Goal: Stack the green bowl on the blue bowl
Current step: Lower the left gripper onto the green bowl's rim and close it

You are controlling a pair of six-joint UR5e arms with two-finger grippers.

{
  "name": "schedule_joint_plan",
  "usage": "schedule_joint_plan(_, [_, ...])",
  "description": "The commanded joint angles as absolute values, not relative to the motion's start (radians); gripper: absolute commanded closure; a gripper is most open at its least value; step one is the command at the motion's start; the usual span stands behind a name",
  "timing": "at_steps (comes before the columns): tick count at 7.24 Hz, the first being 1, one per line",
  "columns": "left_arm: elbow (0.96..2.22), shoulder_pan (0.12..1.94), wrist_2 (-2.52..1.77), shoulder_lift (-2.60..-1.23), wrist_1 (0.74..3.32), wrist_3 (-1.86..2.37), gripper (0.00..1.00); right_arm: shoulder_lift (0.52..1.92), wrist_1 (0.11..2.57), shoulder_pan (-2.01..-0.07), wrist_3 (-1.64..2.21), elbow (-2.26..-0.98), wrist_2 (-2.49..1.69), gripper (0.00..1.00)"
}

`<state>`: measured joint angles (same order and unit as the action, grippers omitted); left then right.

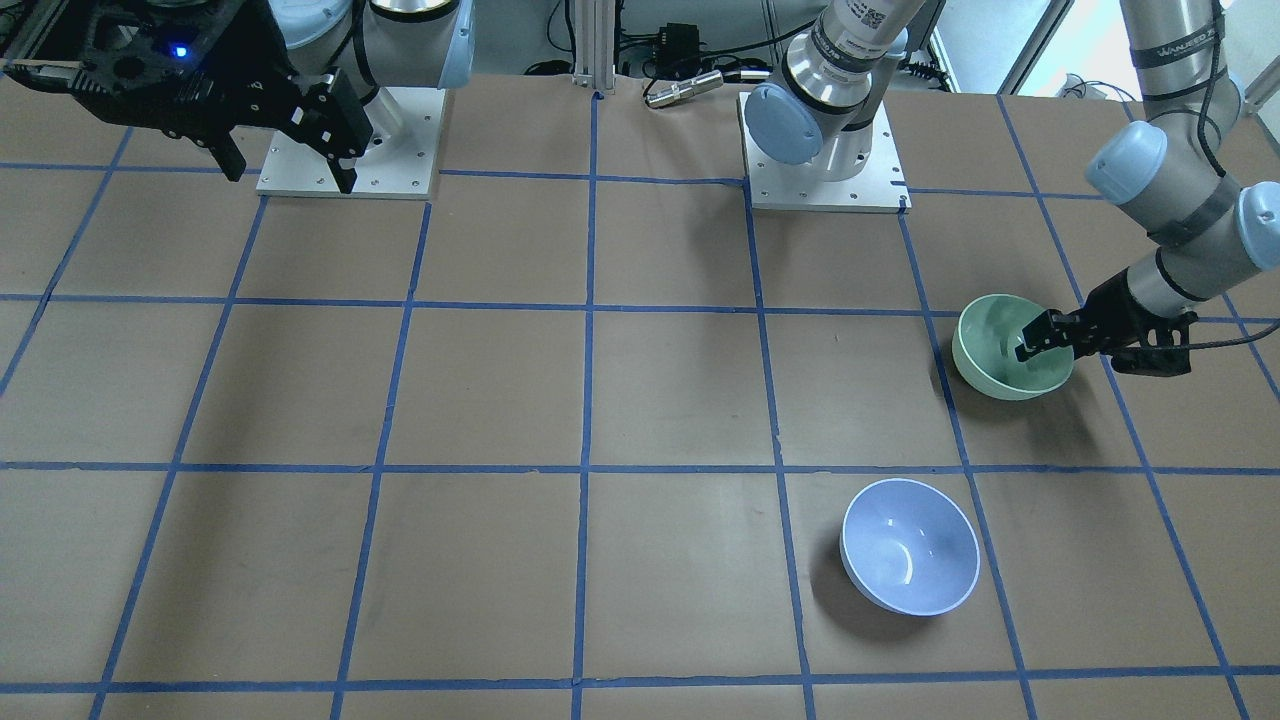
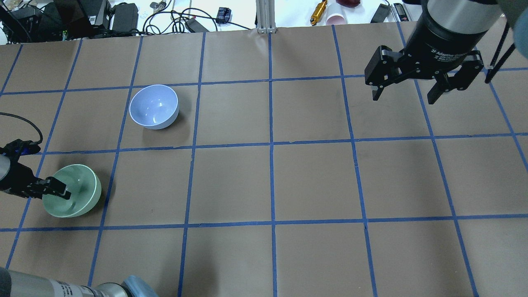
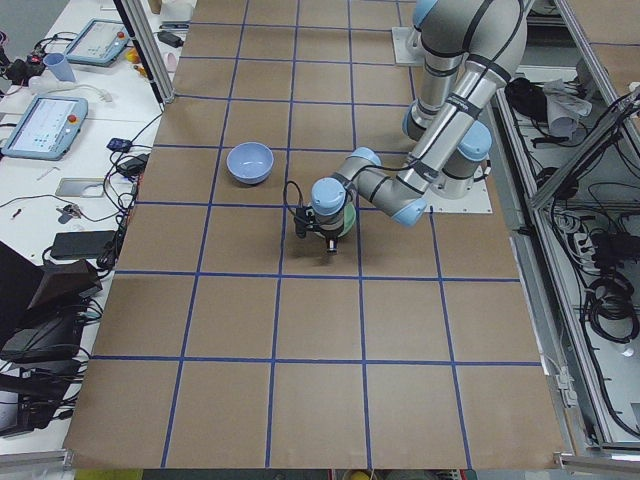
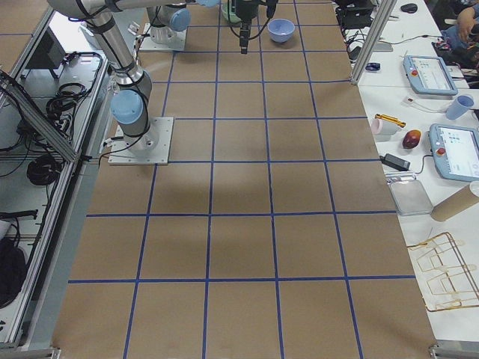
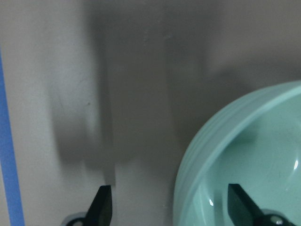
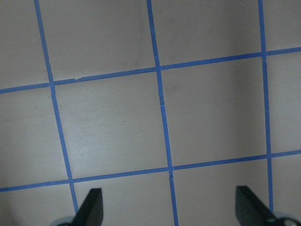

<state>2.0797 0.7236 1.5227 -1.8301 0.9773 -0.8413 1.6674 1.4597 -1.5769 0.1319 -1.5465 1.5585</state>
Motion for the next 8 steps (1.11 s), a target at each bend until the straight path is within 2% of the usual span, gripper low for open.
schedule_joint_plan(1, [2.079, 0.723, 1.464, -1.830, 0.985, -0.856, 0.64, 1.667, 1.459, -1.577, 0.132, -1.546, 1.559, 0.00])
schedule_joint_plan(3, [2.082, 0.724, 1.454, -1.833, 0.986, -0.882, 1.00, 1.667, 1.460, -1.577, 0.132, -1.546, 1.559, 0.00])
schedule_joint_plan(8, [2.080, 0.724, 1.459, -1.832, 0.989, -0.884, 1.00, 1.667, 1.459, -1.577, 0.132, -1.548, 1.559, 0.00])
